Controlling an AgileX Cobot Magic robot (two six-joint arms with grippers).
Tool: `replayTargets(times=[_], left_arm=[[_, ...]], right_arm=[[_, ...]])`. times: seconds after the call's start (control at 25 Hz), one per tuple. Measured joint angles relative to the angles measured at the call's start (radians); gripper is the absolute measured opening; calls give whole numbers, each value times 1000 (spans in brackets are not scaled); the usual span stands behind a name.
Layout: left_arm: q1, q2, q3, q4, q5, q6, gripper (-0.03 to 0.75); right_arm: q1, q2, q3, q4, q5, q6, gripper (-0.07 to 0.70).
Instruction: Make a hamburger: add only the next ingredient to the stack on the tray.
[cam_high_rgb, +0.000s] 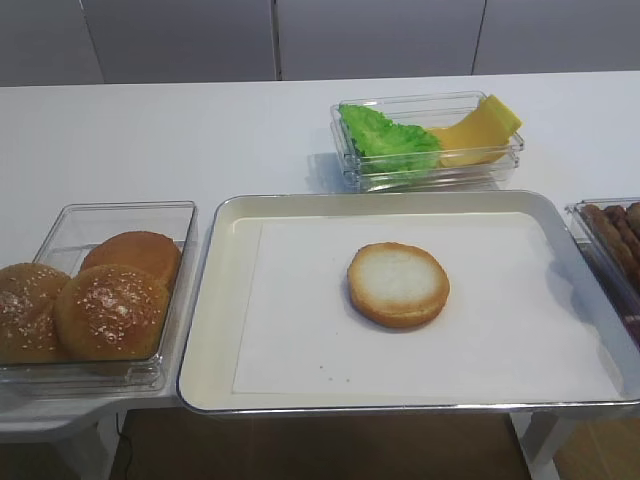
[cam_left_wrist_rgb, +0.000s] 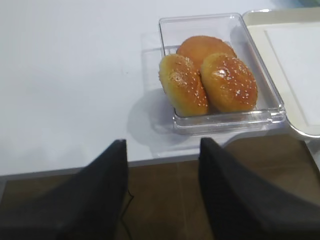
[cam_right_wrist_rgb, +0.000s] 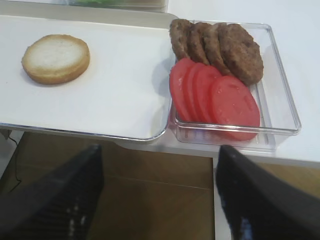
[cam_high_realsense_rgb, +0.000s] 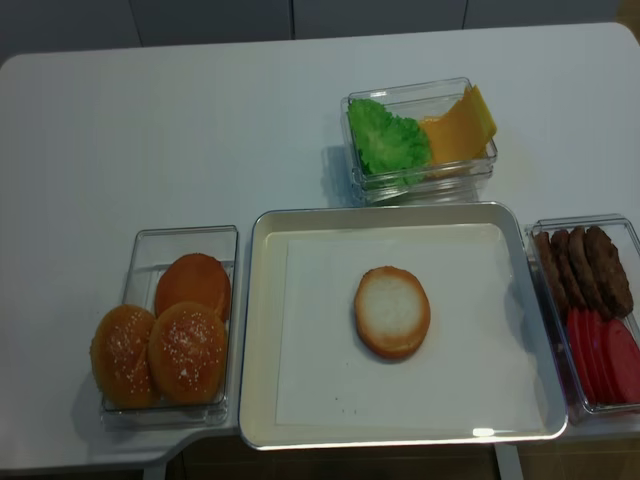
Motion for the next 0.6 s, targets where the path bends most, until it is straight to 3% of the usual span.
replayTargets(times=[0.28,0.6], left_arm=[[0,-55,38,2,32,-6,341],[0,-55,87,6,14,-9,323]], right_arm=[[0,0,0,0,0,-2,531],[0,0,0,0,0,-2,531]])
